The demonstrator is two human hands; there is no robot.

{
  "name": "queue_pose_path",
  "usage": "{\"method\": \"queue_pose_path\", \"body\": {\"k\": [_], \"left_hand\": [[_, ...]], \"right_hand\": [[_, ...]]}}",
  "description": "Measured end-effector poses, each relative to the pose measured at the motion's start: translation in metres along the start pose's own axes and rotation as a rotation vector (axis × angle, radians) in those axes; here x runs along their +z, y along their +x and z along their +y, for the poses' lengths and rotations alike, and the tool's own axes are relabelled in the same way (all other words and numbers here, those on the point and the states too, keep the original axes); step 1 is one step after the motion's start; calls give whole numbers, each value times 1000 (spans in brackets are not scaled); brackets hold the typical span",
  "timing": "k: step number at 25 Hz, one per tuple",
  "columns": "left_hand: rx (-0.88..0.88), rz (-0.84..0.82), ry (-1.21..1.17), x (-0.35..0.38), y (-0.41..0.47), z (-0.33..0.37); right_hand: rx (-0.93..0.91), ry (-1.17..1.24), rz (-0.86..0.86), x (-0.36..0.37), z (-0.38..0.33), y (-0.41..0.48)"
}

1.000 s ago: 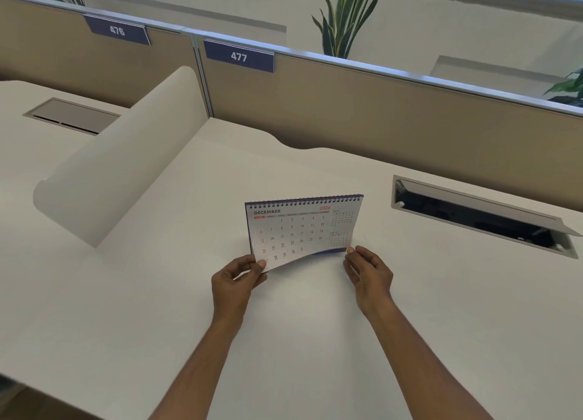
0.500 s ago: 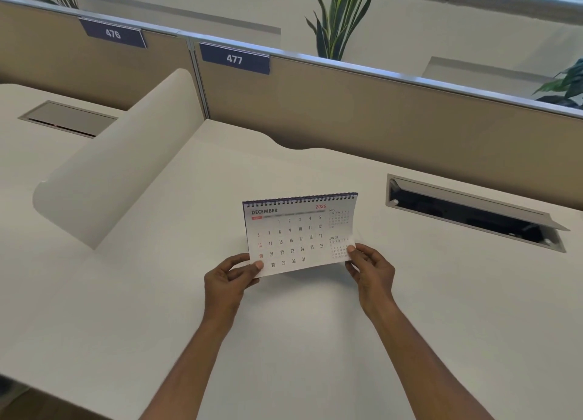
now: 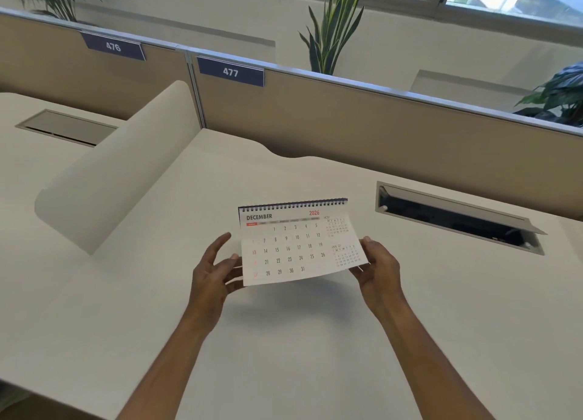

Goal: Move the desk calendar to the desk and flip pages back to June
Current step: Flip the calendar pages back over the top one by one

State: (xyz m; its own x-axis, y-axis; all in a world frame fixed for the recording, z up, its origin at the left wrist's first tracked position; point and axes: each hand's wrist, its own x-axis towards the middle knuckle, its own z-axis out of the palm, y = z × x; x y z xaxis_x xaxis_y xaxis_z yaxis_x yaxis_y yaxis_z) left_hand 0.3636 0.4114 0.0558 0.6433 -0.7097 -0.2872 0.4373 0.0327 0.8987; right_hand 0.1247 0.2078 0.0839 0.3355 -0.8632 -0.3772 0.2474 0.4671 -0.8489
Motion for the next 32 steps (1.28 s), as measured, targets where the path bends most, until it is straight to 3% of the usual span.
{"method": "queue_pose_path", "body": {"k": [4,7,11,15,23,32], "left_hand": [[43,-22,0,2,-1,1],[217,50,166,7,2,8],[436,119,459,10,22,28],[553,73,489,16,40,48],[543,145,433,25,70,71],[171,243,291,29,97,70]], "right_hand": [[39,110,-72,12,-10,2],[-9,77,-142,23,-17,5],[-101,-1,-89,34,-29,15],[-199,-117,-58,42,-40,25],[-262,-315,26,57,-62,59],[3,-302,111,77,-58,96]]}}
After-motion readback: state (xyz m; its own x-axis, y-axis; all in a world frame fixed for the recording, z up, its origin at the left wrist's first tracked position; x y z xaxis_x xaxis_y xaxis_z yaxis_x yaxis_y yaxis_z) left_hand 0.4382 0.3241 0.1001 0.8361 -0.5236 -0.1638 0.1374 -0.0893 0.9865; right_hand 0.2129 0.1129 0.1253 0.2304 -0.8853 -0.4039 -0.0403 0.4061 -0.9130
